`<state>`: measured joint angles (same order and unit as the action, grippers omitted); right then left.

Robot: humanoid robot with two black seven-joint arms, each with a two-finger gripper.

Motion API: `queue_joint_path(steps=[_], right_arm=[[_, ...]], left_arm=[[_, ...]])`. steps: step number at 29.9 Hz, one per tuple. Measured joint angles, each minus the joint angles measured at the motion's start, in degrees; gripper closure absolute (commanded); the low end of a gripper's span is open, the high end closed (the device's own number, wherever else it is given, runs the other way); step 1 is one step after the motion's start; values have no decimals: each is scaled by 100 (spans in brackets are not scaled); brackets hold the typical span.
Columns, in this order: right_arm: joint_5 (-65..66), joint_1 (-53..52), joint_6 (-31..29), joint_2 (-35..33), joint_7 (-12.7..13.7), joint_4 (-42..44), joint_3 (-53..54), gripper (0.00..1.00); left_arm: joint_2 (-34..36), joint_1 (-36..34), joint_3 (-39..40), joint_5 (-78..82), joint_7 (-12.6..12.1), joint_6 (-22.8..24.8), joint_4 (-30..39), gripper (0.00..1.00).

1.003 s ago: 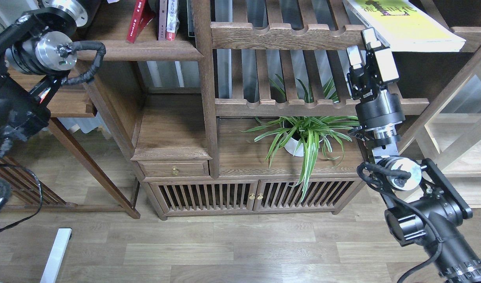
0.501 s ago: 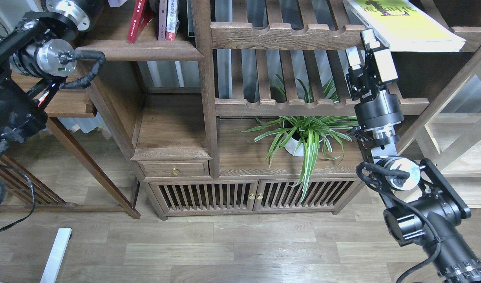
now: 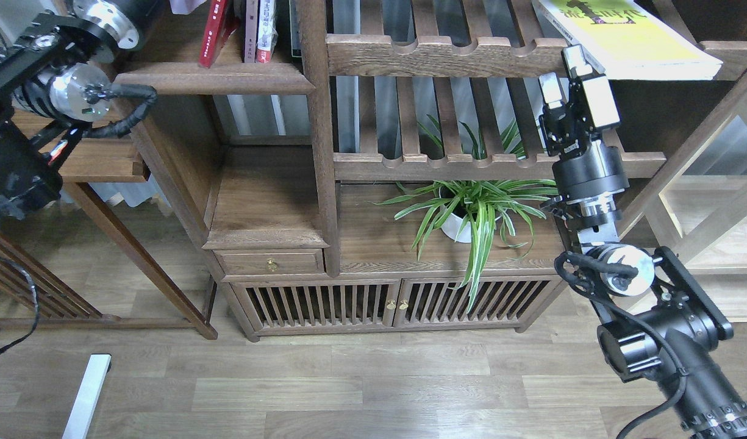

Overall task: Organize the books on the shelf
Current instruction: 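Push the white book onto the upper shelf with the left gripper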

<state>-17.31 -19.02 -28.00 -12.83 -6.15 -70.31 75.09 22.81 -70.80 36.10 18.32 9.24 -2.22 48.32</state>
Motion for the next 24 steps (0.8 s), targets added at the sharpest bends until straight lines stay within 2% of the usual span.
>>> queue_joint_path(steps=[11, 15, 21, 24], right_arm=[[-1, 3, 0, 21, 0, -1, 0, 16], [-1, -1, 0, 26, 0, -1, -3, 16], [-1, 23, 0, 28, 0, -1, -3, 16], [-1, 78, 0, 33, 0, -1, -3, 16]], left_arm=[[291, 57, -133, -1, 31, 256, -12, 66], [229, 57, -133, 4, 77, 257, -21, 52], [182, 26, -55, 4, 104, 204, -20, 37], [166, 10, -30, -3, 105, 177, -21, 33]])
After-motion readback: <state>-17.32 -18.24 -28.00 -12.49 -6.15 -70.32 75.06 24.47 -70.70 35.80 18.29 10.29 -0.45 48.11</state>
